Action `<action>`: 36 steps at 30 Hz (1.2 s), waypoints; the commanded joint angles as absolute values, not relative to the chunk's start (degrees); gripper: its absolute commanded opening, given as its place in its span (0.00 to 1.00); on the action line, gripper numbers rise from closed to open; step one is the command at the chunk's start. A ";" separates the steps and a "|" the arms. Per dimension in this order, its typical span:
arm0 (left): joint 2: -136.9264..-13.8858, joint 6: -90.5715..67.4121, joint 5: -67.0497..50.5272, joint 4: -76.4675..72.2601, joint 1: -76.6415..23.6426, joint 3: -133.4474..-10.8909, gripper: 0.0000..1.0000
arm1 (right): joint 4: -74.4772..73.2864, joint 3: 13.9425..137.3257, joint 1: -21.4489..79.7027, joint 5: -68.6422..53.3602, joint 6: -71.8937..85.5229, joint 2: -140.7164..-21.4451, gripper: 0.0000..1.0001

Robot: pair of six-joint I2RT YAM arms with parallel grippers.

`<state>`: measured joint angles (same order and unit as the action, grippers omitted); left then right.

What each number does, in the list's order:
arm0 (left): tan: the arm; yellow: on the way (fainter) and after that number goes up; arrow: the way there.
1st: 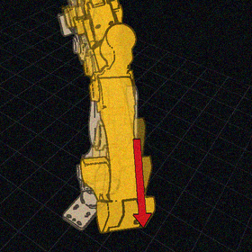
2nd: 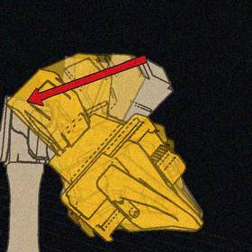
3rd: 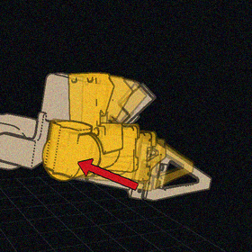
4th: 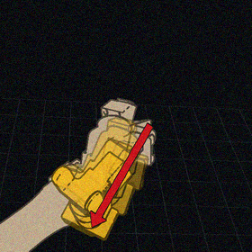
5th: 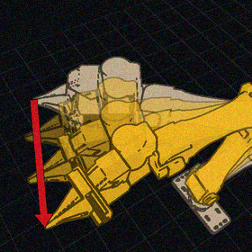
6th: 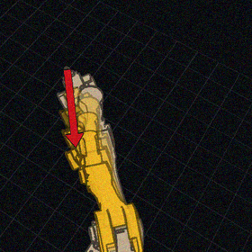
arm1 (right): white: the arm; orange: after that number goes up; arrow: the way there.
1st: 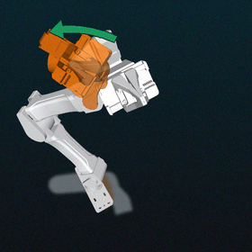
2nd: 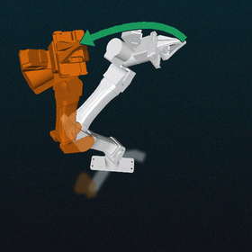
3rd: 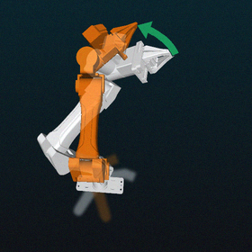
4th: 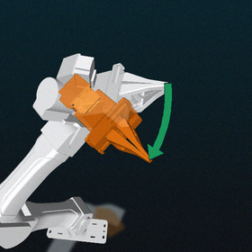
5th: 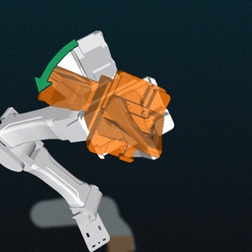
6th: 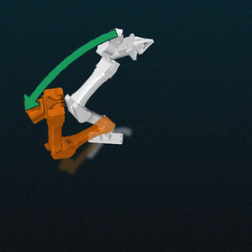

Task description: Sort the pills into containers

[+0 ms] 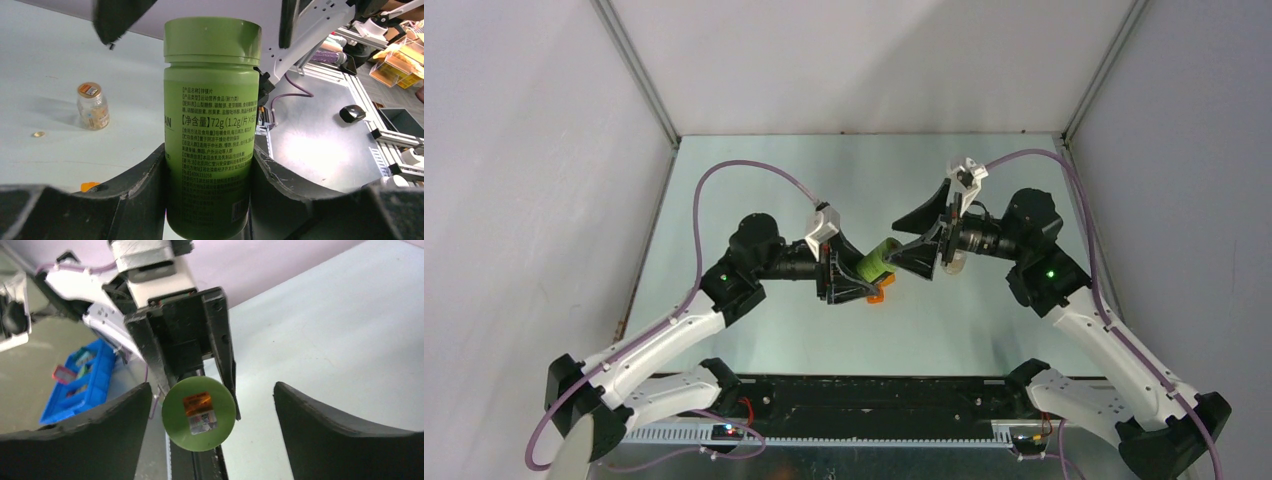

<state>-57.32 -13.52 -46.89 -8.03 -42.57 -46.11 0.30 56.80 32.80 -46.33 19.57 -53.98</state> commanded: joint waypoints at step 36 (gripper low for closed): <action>-54.48 -12.22 -42.84 -7.16 -42.15 -45.59 0.00 | 6.76 53.96 35.17 -31.68 22.73 -50.31 0.98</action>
<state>-55.79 -13.02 -43.94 -6.63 -42.54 -46.06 3.77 53.23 35.62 -42.13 19.75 -51.62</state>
